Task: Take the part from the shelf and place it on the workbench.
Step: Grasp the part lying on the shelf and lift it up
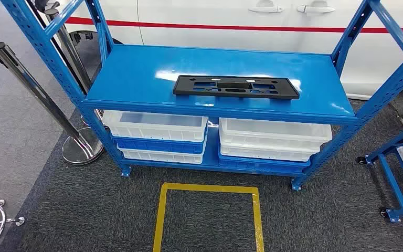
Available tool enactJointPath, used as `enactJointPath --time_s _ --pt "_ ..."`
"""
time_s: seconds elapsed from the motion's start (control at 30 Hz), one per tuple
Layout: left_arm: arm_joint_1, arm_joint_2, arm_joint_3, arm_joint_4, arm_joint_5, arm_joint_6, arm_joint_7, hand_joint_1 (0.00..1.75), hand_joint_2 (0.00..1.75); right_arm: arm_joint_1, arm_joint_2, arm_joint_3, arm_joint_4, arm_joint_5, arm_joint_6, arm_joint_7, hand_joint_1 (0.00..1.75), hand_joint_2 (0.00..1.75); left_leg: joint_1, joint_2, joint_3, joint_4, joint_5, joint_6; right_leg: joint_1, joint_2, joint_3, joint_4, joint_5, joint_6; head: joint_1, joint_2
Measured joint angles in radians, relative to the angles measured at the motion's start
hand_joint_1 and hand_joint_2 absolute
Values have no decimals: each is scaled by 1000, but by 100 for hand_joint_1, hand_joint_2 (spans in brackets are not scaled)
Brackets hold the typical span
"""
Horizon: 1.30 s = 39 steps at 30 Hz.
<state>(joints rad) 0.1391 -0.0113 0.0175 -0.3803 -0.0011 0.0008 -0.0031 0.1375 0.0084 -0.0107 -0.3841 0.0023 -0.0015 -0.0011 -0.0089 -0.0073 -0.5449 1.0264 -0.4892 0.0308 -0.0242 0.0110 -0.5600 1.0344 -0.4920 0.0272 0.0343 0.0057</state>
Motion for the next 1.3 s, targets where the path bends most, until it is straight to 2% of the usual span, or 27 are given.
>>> enactJointPath --time_s 0.1,0.23,0.3,0.37,0.43,0.5,0.53,0.57,0.6,0.67,0.73,0.83,0.9,0.93,1.0,1.03,1.07,1.1,1.13,1.2,1.23,1.27,1.3 --pt "-8 1 0 -16 0 0 0 0 175 15 0 0 9 0 0 0 0 175 -2 1 1 3 0 1 -3 3 -1 -2 1 2 0 0" --pt "-62 3 0 -94 0 0 0 0 175 65 0 0 73 0 0 2 0 175 -4 -1 -2 5 -2 4 -6 0 1 -2 2 6 0 0" --pt "-95 4 0 -136 0 0 0 0 175 100 0 0 111 0 0 3 0 175 -5 -1 -5 3 -2 8 -6 1 4 -4 4 10 0 0" --pt "-128 5 0 -181 0 0 -1 0 175 137 -1 0 151 0 0 3 0 175 1 -1 0 -10 5 18 -6 0 3 5 -3 15 0 0" --pt "-153 5 0 -217 0 0 -2 0 175 162 -2 0 184 0 0 3 0 175 8 -4 6 -21 14 26 -3 -2 -25 70 -50 15 1 0" --pt "-167 5 0 -241 0 0 -3 0 175 176 -4 0 209 0 0 4 0 175 7 -6 3 -22 16 28 -1 -3 -85 193 -118 16 2 0" --pt "-169 5 0 -248 0 1 -3 0 175 180 -5 0 218 0 0 4 0 175 6 -8 1 -21 16 28 -1 -4 -108 242 -134 16 2 0" --pt "-167 5 0 -252 0 1 -2 0 175 180 -6 0 223 0 0 4 0 175 5 -9 0 -20 15 28 -1 -4 -115 260 -132 16 1 0" --pt "-163 5 0 -253 0 1 -2 0 175 178 -6 0 223 0 0 4 0 175 5 -12 0 -19 15 27 -1 -5 -103 239 -111 15 2 0" --pt "-141 5 0 -243 0 1 0 0 175 159 -7 0 207 0 0 4 0 175 7 -17 1 -15 13 22 -1 -6 -34 112 -49 8 2 0" --pt "-103 3 -1 -205 0 0 2 0 175 121 -8 0 166 0 0 3 0 175 4 -17 -1 -11 9 10 5 -6 18 12 -16 -1 1 0" --pt "-25 3 -2 -112 0 0 4 0 175 42 -6 1 71 0 0 1 0 175 3 -11 -1 -13 7 -8 9 0 24 -6 -9 -16 1 0" --pt "36 3 -3 -40 0 0 5 0 175 -18 -4 1 -6 0 1 0 0 175 5 -7 -5 10 -15 -19 4 5 25 -13 -3 -27 1 0" --pt "66 2 -3 -3 0 0 6 0 175 -47 -3 1 -44 0 1 0 0 175 7 -5 -21 50 -42 -24 2 7 25 -16 -1 -33 1 0" --pt "117 3 -4 65 0 0 6 0 175 -97 -3 1 -113 0 1 -1 0 175 12 -4 -82 181 -109 -35 1 12 21 -15 0 -37 0 0" --pt "137 4 -4 92 0 0 6 0 175 -116 -4 1 -139 0 0 -1 0 175 14 -3 -113 244 -131 -39 1 14 19 -14 0 -37 0 0" --pt "152 6 -4 113 0 0 6 0 175 -129 -4 1 -159 0 0 -1 0 175 16 -3 -130 277 -136 -41 1 15 17 -13 0 -37 0 0" --pt "162 7 -4 127 0 1 6 0 175 -137 -5 1 -172 0 0 -1 0 175 17 -2 -128 271 -121 -43 1 15 17 -12 0 -37 0 0" --pt "163 8 -4 133 0 1 6 0 175 -137 -5 1 -178 0 0 -1 0 175 19 -1 -107 225 -90 -43 0 14 18 -11 -1 -35 0 0" --pt "153 9 -2 137 -3 1 3 0 175 -133 -5 -2 -179 2 1 0 0 175 20 2 -35 80 -25 -40 0 4 22 -9 -4 -30 0 0" --pt "144 9 3 140 -8 1 0 0 175 -130 -5 -7 -180 6 1 -1 0 175 19 3 -10 27 -7 -35 1 0 23 -8 -6 -25 1 0" --pt "139 8 10 145 -16 0 -3 0 175 -131 -4 -16 -183 12 2 -3 0 175 17 4 3 -3 -1 -29 2 -1 23 -8 -6 -20 1 0" --pt "135 7 20 152 -29 0 -6 0 175 -133 -4 -27 -187 21 3 -7 0 175 15 5 3 -9 -2 -24 4 2 23 -8 -6 -13 1 0"
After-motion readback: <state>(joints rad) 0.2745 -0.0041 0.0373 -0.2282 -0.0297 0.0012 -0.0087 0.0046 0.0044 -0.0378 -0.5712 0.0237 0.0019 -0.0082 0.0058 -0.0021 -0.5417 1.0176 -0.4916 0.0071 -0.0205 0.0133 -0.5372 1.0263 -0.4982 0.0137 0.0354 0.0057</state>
